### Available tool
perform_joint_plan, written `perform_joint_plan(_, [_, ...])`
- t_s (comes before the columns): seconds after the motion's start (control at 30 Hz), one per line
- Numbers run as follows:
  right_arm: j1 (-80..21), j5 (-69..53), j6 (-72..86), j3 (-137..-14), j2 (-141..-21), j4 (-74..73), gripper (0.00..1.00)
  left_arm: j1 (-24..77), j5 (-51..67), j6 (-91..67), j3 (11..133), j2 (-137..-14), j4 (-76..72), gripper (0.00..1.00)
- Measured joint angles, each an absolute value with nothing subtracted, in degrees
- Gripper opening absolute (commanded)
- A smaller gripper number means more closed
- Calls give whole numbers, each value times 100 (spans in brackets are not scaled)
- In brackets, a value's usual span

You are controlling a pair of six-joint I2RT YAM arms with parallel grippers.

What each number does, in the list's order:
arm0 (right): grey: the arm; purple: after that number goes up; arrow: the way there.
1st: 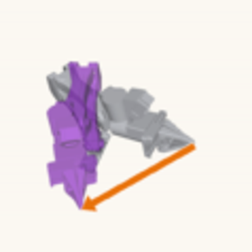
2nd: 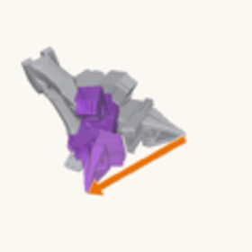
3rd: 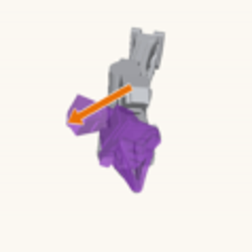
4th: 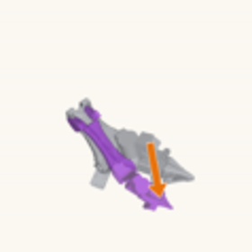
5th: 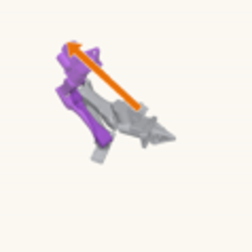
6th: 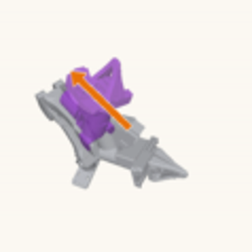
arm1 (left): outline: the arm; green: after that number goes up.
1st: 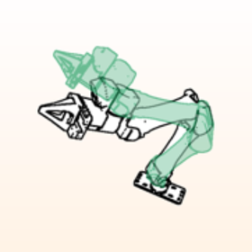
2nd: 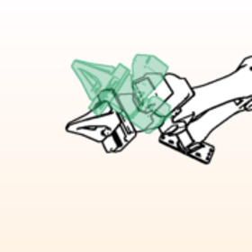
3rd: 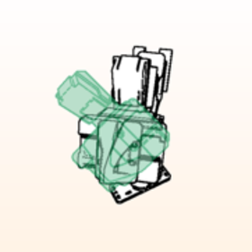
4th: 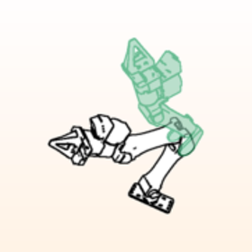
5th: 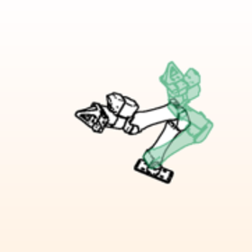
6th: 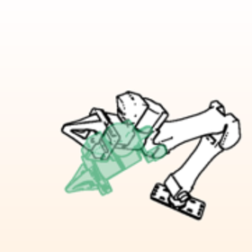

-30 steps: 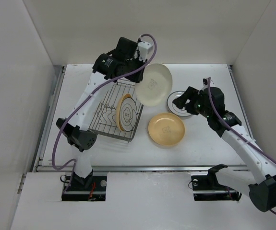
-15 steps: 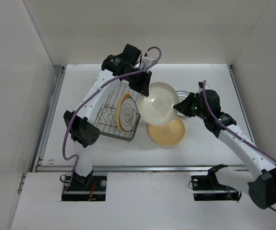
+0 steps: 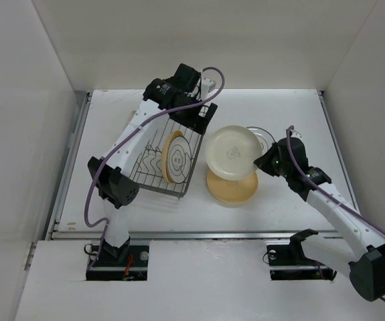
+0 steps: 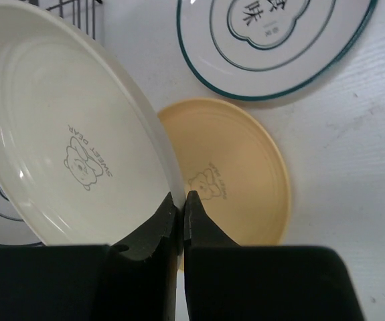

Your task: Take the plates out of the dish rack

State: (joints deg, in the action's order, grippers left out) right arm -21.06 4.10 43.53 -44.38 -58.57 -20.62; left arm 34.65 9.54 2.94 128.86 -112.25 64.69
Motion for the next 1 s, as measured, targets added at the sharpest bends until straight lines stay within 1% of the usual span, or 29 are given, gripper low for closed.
perform_joint_plan(0.13, [-2106, 434, 4377, -4121, -5690, -2235, 0, 3459, -84, 423, 12886, -11032, 6608, 100])
perform_joint_plan(0.3, [-2106, 379, 4370, -3804, -5830, -2410, 0, 3439, -1332, 537, 12884, -10899, 7002, 100])
perform_joint_plan(0.37, [-2106, 360, 4344, -3774, -5988, -2451, 11, 3439, -1730, 558, 12731, -10892, 7059, 100])
perform_joint_plan(0.4, [-2106, 351, 4335, -3767, -6071, -2453, 20, 3439, -1857, 561, 12639, -10892, 7076, 100])
perform_joint_plan(0.43, [-2106, 342, 4324, -3767, -6165, -2447, 39, 3439, -1981, 565, 12532, -10892, 7087, 100])
perform_joint_plan(0.47, [-2106, 320, 4305, -3767, -6270, -2438, 48, 3439, -2064, 574, 12453, -10892, 7109, 100])
perform_joint_plan(0.57, [-2106, 307, 4180, -3774, -6648, -2440, 65, 3439, -2281, 613, 12337, -10892, 7170, 100])
perform_joint_plan(0.73, [-2108, 386, 3999, -3966, -7354, -2541, 66, 3439, -2480, 642, 12300, -10892, 7164, 100])
perform_joint_plan(0.87, [-2121, 434, 3948, -4051, -7478, -2547, 66, 3439, -2534, 659, 12134, -10892, 7161, 98])
perform_joint_plan(1.0, [-2147, 436, 3922, -4091, -7476, -2552, 66, 3439, -2451, 670, 12003, -10892, 7170, 86])
